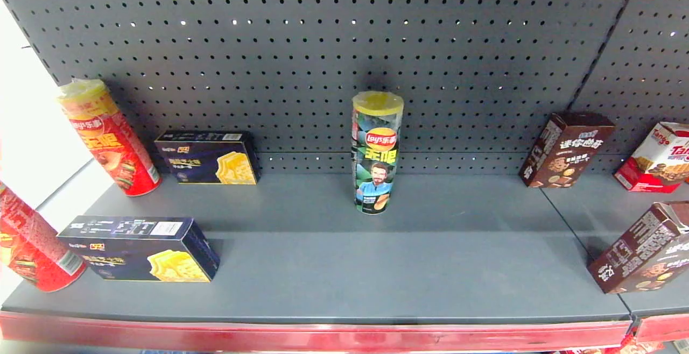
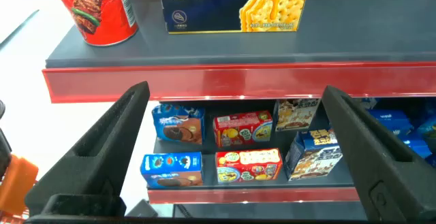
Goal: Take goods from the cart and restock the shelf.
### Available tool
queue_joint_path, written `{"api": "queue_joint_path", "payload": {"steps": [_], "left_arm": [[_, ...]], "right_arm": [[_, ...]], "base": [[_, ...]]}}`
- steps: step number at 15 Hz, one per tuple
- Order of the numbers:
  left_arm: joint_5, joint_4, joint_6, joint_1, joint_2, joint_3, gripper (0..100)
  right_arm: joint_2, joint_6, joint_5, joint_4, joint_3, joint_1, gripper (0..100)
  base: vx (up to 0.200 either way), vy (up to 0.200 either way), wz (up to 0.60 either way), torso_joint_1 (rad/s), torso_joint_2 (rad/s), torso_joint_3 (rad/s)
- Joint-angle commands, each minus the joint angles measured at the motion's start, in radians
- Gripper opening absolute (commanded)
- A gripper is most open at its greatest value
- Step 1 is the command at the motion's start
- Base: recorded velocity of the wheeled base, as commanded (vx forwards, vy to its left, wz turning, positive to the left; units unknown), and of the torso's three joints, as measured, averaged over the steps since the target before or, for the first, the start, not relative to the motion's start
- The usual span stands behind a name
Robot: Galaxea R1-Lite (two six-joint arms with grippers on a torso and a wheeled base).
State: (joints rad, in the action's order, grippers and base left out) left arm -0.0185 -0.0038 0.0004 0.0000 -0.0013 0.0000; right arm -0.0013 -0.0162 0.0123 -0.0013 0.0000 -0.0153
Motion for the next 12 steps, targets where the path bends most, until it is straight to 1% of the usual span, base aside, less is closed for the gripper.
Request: {"api": "queue_joint_path", "payload": {"steps": [1, 6, 12], "left_arm": [[0.000, -0.001, 0.000, 0.002, 0.001, 0.000, 100], [-0.001, -0.001, 0.000, 0.002, 0.001, 0.000, 100], [-0.001, -0.001, 0.001, 0.002, 0.001, 0.000, 100]], "right_arm": [[0.001, -0.001, 0.001, 0.000, 0.000, 0.000, 100], [0.001, -0.002, 0.001, 0.000, 0.000, 0.000, 100], [0.001, -0.007, 0.001, 0.000, 0.000, 0.000, 100]], "base": [[0.000, 0.000, 0.00, 0.000, 0.00, 0.000], [0.000, 0.000, 0.00, 0.000, 0.00, 0.000], [0.000, 0.000, 0.60, 0.002, 0.00, 0.002]]}}
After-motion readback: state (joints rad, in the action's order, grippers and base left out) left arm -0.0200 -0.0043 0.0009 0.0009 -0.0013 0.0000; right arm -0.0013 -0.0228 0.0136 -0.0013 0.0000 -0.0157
